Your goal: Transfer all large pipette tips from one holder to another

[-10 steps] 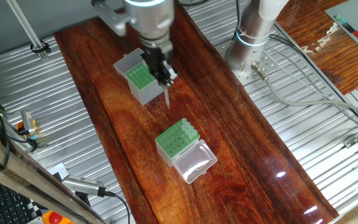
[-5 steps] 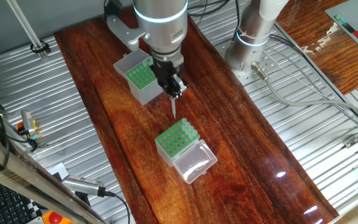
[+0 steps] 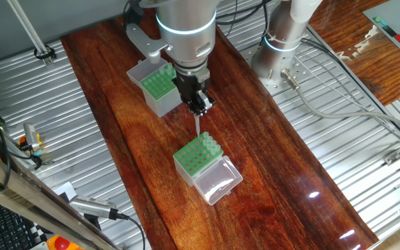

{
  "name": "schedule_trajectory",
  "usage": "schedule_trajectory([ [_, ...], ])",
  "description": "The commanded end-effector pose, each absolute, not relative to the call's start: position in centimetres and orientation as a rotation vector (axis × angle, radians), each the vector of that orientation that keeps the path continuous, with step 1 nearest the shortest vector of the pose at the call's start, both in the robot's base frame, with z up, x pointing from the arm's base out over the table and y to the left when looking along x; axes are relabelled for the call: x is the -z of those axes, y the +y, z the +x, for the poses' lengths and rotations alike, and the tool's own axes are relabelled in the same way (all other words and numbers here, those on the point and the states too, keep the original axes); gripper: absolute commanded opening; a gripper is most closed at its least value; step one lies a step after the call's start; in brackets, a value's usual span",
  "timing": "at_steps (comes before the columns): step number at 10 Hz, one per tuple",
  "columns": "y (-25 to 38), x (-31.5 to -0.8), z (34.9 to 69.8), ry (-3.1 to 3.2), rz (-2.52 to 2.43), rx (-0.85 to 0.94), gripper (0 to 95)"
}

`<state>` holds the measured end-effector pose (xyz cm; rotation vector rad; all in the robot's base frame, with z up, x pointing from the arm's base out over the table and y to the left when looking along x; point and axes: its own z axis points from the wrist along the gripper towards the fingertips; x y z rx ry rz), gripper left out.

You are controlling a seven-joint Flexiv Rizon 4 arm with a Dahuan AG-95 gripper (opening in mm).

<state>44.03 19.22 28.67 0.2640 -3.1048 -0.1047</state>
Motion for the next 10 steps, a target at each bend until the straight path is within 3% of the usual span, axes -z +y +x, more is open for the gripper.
schedule_trajectory([
  [1,19.6,-28.5,44.0,-3.105,0.253,0.104,0.0],
  [8,19.7,-27.2,43.6,-3.113,0.248,0.087,0.0],
  [9,19.7,-27.2,43.6,-3.112,0.251,0.088,19.0],
  [10,19.7,-27.0,43.7,-3.112,0.251,0.085,19.0],
])
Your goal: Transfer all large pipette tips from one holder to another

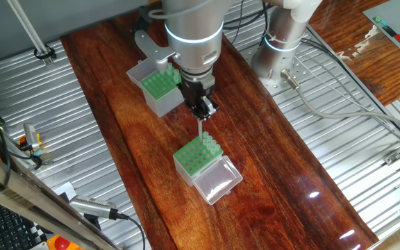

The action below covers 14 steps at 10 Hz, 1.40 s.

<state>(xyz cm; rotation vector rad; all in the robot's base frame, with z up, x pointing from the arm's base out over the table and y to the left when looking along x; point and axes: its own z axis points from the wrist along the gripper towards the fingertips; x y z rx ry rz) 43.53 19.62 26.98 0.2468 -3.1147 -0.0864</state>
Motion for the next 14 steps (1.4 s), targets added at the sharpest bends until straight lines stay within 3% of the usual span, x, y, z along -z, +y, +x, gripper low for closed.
schedule_trajectory([
  [1,19.64,-26.82,43.73,-3.111,0.252,0.083,19.0],
  [2,19.59,-26.57,43.79,-3.112,0.254,0.082,38.0],
  [4,19.49,-26.33,43.83,-3.112,0.269,0.081,38.0],
  [5,19.26,-26.42,43.8,-3.114,0.279,0.082,19.0],
  [14,19.26,-26.42,43.8,-3.114,0.279,0.082,19.0],
])
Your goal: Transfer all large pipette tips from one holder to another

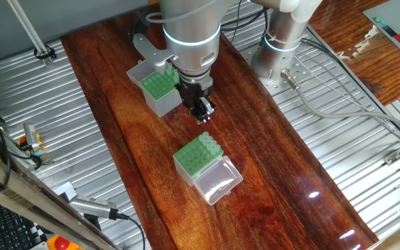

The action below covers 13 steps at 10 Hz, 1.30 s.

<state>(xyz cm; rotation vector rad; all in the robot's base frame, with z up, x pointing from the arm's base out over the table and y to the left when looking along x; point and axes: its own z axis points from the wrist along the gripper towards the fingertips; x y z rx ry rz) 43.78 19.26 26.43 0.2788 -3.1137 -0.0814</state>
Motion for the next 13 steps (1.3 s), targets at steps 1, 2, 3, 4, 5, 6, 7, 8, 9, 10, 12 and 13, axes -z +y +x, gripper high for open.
schedule_trajectory([
  [1,19.3,-26.4,43.8,-3.114,0.279,0.082,19.0],
  [2,19.3,-26.4,43.8,-3.114,0.279,0.082,19.0],
  [3,19.3,-26.4,43.8,-3.114,0.279,0.082,19.0],
  [4,19.3,-26.4,43.8,-3.114,0.279,0.082,19.0],
  [5,19.3,-26.4,43.8,-3.114,0.279,0.082,19.0],
  [6,19.3,-26.4,43.8,-3.114,0.279,0.082,19.0],
  [7,19.3,-26.4,43.8,-3.114,0.279,0.082,19.0],
  [8,19.3,-26.4,43.8,-3.114,0.279,0.082,19.0],
  [9,19.3,-26.4,43.8,-3.114,0.279,0.082,19.0],
  [10,19.3,-26.4,43.8,-3.114,0.279,0.082,19.0],
  [12,12.4,-24.0,42.5,-3.115,0.444,0.097,19.0],
  [13,12.4,-24.1,42.5,-3.114,0.444,0.098,19.0],
])
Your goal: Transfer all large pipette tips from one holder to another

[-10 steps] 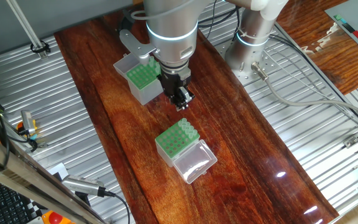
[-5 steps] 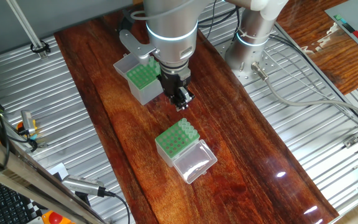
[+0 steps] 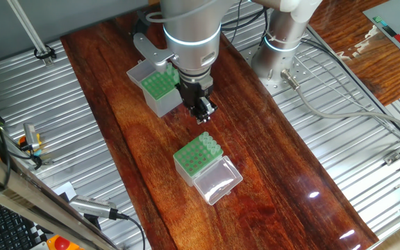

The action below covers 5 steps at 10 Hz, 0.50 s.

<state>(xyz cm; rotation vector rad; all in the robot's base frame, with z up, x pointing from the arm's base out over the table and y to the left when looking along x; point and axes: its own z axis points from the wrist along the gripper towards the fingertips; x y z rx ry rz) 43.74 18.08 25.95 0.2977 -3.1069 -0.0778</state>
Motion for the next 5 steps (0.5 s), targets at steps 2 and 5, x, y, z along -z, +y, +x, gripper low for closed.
schedule_trajectory([
  [2,12.49,-24.65,42.43,-3.112,0.443,0.093,19.0],
  [5,11.88,-24.89,42.2,-3.109,0.459,0.085,19.0],
])
